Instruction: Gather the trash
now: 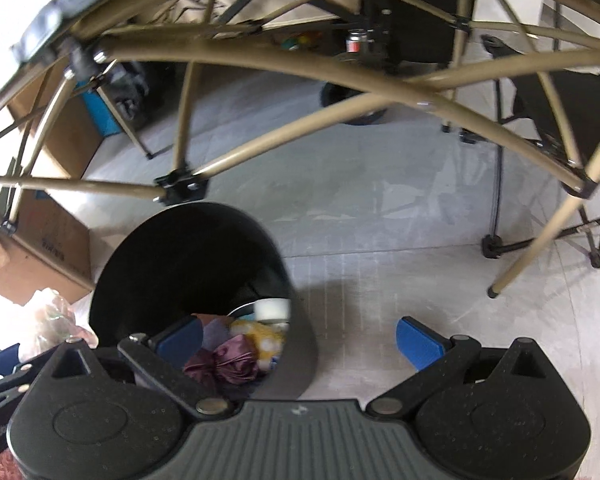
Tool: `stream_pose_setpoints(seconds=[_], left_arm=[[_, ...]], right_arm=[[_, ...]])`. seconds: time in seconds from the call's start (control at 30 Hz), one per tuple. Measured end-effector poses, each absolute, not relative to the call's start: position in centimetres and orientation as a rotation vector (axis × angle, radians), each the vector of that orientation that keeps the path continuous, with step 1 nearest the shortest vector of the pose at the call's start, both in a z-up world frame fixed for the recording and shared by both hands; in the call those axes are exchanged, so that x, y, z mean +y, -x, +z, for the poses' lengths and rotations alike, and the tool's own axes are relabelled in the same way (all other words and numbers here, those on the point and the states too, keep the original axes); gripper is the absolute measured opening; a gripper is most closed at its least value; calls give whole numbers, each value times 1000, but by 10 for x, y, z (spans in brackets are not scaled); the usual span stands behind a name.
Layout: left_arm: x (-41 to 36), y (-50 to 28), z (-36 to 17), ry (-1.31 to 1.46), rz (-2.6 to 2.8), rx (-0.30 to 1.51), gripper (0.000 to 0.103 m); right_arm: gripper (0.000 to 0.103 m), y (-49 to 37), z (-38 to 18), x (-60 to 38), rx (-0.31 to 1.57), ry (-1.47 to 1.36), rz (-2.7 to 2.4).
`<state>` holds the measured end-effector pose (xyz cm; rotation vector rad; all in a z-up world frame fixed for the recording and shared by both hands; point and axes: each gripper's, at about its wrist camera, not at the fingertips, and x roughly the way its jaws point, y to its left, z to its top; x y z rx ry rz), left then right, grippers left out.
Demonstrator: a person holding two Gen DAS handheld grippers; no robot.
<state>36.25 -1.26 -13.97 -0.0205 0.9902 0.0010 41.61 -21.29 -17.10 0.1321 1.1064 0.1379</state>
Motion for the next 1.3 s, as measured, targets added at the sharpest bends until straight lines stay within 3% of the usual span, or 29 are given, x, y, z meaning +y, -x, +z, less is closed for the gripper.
stream_pose_setpoints(seconds=[0.6,0.7,0.73,0.83,0.87,1.1,1.3], left_arm=[[-55,-425,-169,16,3,1183,36],[-58,-428,-173,4,1,1190,44],[-59,-428,-173,1,-3,1191,53],[-58,-426,-173,21,-8,1196,99],[-59,-426,-172,19,0,1189,102],[-58,-420,-161,2,-3,1142,102],[-43,-385,-116,20,1,1006,102]], right_arm=[[103,-411,-177,-270,1095,-208,43],[103,-410,-177,-271,1096,-209,37],[103,-410,-178,-272,1097,-210,34],[103,-409,-178,-273,1098,-214,28],[103,-410,-178,-272,1097,-214,27],[103,-406,-171,-269,1079,-207,45],[103,-381,-138,-267,989,-212,80]])
